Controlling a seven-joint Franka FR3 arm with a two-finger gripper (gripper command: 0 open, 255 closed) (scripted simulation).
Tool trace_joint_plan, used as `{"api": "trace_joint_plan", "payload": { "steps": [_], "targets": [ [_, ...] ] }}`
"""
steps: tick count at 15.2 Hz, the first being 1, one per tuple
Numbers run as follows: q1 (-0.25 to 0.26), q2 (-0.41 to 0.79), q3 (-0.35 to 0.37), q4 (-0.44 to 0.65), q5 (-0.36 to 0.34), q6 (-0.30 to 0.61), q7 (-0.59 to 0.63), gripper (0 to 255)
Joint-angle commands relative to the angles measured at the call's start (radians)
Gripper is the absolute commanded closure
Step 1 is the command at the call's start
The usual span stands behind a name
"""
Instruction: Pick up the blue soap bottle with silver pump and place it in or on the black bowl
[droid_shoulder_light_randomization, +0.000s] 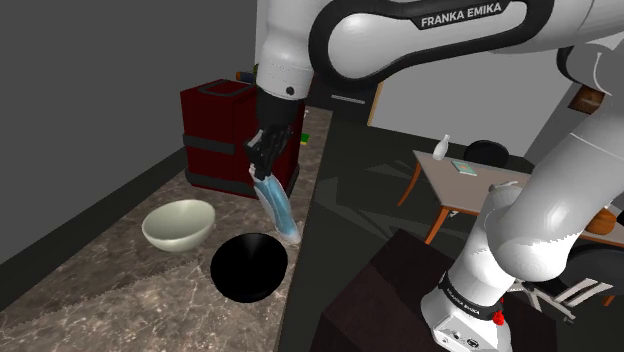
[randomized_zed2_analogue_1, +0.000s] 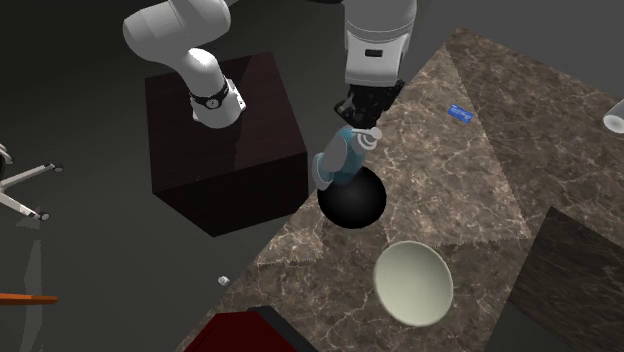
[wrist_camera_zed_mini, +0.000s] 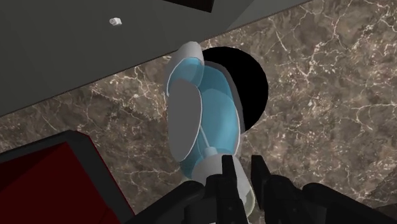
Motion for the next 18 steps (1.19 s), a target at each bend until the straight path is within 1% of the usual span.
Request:
{"api": "trace_joint_plan", "payload": {
  "steps": [1,14,18],
  "targets": [
    [0.0,0.006,0.002,-0.02,-0.002,0.027,0.002,255],
    [0.0,0.062,0.014,-0.142,-0.023,0.2,0.021,255],
    [0.0,0.062,0.014,-0.142,-0.023,0.2,0.021,255]
  ]
}}
